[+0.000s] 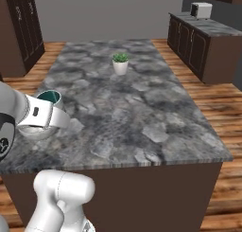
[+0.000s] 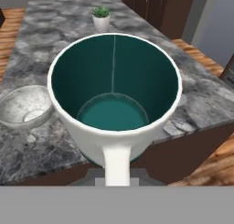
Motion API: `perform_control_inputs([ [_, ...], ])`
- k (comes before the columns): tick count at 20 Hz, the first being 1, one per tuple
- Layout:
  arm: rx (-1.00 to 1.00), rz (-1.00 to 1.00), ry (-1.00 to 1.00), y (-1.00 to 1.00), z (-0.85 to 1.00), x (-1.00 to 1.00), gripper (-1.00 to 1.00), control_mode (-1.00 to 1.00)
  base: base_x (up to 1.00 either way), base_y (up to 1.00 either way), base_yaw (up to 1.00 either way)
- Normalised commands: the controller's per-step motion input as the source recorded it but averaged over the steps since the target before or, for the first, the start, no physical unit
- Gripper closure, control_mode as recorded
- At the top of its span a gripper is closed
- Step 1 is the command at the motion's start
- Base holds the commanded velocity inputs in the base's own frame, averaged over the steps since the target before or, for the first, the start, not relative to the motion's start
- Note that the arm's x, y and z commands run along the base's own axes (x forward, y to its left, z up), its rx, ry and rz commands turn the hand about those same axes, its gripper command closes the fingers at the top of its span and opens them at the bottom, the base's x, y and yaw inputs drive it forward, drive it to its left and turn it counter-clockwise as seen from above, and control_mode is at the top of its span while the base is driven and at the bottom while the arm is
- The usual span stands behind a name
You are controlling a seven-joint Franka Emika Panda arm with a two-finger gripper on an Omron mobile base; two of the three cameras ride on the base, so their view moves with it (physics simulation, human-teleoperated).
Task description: Clear the mugs and bowl far away from the sink.
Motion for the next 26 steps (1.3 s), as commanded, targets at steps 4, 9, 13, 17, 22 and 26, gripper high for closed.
perform_control_inputs([
  [4, 0.00, 0.00, 0.03, 0.00, -0.04, 0.20, 1.00, -1.00, 0.54, -0.01, -0.01],
  [9, 0.00, 0.00, 0.21, 0.00, -0.32, 0.77, 1.00, -1.00, 0.00, 0.00, 0.00],
  [13, 0.01, 0.09, 0.11, 0.00, -0.57, 0.58, 1.00, -1.00, 0.00, 0.00, 0.00],
  [17, 0.06, 0.17, -0.02, 0.00, -0.64, 0.51, 1.00, -1.00, 0.00, 0.00, 0.00],
  [22, -0.01, 0.17, 0.01, 0.00, -0.48, 0.57, 1.00, -1.00, 0.00, 0.00, 0.00],
  [26, 0.00, 0.13, 0.19, 0.00, -0.50, 0.73, 1.00, -1.00, 0.00, 0.00, 0.00],
])
